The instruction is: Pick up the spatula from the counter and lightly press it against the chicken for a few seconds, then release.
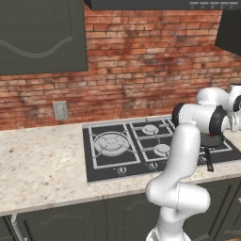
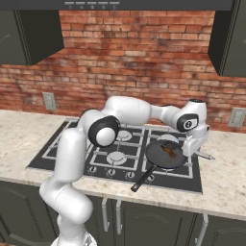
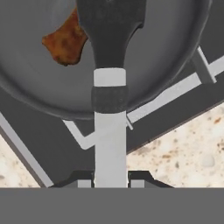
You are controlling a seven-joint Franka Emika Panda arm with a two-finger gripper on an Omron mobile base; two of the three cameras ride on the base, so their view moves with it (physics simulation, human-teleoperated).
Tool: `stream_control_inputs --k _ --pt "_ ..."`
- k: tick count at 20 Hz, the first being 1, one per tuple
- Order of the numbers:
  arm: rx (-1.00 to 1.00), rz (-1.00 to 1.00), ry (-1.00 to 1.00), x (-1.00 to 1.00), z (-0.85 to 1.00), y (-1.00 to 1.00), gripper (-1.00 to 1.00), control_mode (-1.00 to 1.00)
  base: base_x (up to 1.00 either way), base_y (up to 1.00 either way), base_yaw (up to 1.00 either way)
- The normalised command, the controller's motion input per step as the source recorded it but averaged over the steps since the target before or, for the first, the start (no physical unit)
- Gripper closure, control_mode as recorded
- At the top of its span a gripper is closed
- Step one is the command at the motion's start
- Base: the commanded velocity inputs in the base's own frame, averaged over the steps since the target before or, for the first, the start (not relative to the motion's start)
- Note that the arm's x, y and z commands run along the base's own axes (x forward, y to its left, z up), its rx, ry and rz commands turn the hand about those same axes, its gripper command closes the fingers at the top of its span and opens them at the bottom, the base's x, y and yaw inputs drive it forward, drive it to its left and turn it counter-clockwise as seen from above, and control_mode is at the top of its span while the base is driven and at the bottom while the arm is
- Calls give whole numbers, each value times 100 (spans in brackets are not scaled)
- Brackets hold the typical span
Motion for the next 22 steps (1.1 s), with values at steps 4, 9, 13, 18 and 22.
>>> stream_control_inputs --k 4,9,13,18,22 --pt "0 0 7 0 -24 0 100 -100 0 0 0" --pt "0 0 7 0 -25 0 100 -100 0 0 0" --pt "0 0 7 0 -26 4 100 -100 0 0 0" --pt "0 0 7 0 -24 5 100 -100 0 0 0" --pt "0 0 5 0 -21 10 100 -100 0 0 0"
